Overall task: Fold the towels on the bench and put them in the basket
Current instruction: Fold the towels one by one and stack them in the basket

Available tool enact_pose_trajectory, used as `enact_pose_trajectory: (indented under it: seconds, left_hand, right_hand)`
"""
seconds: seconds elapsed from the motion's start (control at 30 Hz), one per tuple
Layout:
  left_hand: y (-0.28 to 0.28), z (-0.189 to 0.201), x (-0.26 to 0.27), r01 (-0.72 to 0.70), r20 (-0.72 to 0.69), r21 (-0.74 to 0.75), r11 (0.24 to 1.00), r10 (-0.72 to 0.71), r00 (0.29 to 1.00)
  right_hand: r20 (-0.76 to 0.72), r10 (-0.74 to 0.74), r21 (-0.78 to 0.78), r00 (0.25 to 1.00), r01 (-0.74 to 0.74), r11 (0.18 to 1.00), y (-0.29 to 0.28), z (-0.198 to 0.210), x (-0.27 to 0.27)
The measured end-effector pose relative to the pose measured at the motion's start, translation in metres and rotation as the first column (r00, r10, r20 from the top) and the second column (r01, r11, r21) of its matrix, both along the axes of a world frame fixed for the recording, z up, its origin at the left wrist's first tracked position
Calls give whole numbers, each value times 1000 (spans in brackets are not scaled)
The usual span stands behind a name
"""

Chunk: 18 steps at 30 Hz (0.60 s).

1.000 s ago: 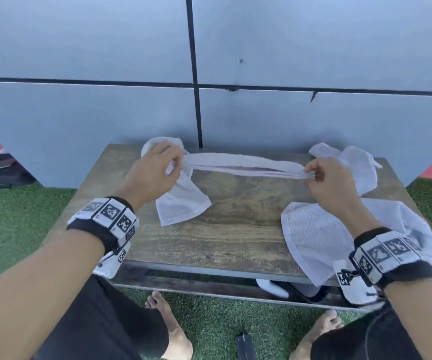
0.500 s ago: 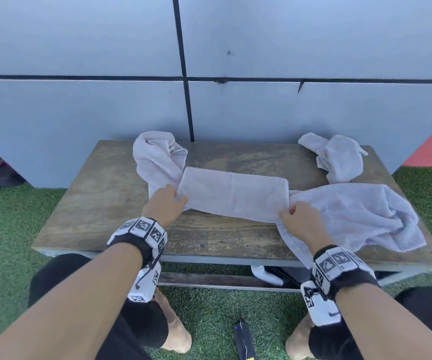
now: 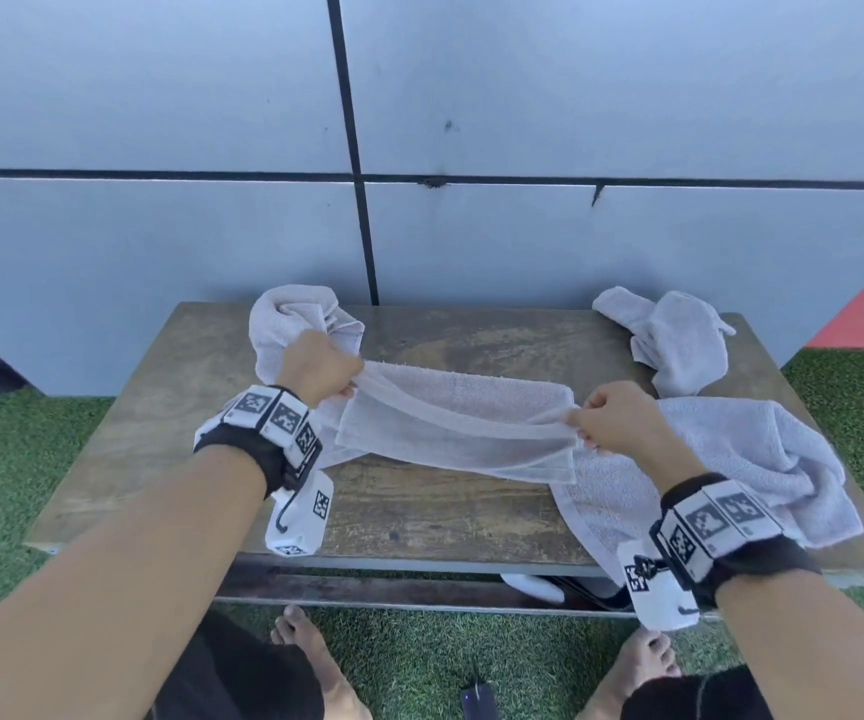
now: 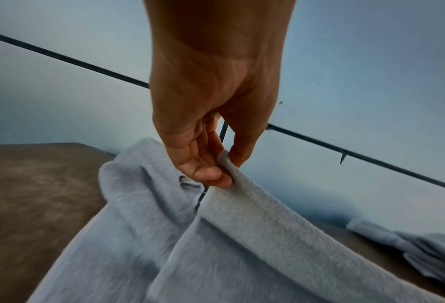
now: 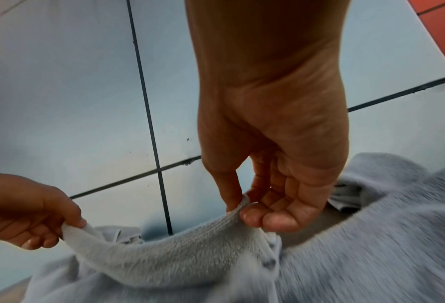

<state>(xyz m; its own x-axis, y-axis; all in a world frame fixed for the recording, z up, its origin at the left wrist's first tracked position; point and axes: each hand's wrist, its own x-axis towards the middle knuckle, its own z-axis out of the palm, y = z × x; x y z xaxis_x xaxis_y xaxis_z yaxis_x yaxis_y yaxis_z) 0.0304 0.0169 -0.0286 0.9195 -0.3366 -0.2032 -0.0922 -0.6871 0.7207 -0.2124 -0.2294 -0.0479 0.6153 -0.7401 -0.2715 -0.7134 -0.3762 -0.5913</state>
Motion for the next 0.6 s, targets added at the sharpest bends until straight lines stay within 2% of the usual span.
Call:
enact_pose_trajectory:
  seconds: [0.1, 0.2, 0.27, 0.4, 0.5, 0.6]
  left_hand:
    - [-17, 17, 13, -13, -83, -106, 994, 5, 997]
    - [-34, 35, 25, -23, -91, -169, 985, 7, 996]
    - [-44, 47, 29, -63, -56, -222, 973, 52, 997]
    - [-40, 51, 21, -161, -16, -439, 884, 172, 985]
    - [-14, 22, 5, -164, -66, -461, 872, 150, 986]
    - [16, -17, -15, -180, -145, -323, 929, 139, 979]
  right_hand:
    - [35, -6, 35, 999, 4, 999, -16, 21, 18]
    - [162, -70, 151, 984, 45, 988, -34, 39, 35]
    - [300, -145, 158, 943, 101, 982, -43, 49, 44]
    - [512, -228, 119, 828, 194, 974, -45, 54, 38]
    - [492, -228, 144, 840, 179, 973, -29, 33, 12]
    - [344, -137, 164, 929, 85, 983, -6, 1, -17]
